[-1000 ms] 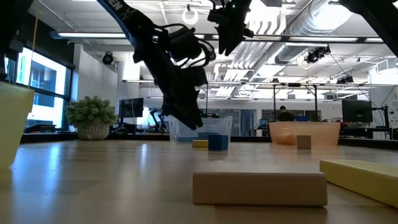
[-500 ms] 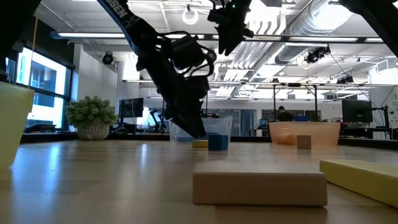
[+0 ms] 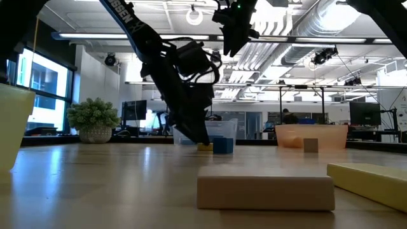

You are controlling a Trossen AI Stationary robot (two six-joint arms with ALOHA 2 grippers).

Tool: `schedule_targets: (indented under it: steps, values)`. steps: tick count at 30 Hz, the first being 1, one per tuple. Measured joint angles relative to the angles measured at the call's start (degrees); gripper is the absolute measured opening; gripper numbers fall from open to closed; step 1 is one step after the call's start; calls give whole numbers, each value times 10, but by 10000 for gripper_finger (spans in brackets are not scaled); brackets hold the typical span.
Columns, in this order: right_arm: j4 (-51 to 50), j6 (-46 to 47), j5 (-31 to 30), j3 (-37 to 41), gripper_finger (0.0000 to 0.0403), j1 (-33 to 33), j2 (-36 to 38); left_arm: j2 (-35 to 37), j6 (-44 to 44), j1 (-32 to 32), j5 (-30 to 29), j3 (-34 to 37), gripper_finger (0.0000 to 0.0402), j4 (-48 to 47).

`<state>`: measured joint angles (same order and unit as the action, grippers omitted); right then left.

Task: Sort & place blocks by color
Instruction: Put the yellow block into the orange bin

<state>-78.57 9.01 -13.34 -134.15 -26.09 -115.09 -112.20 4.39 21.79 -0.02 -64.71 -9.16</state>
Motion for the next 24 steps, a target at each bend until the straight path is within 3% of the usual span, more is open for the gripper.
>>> schedule_targets:
  steps: [13, 24]
  values:
    - [0, -14, 0, 0, 140, 0, 0, -24, -5, -9, -30, -1, 220, 17]
    - [0, -31, 0, 0, 140, -1, 0, -25, -21, -8, -22, -1, 107, 24]
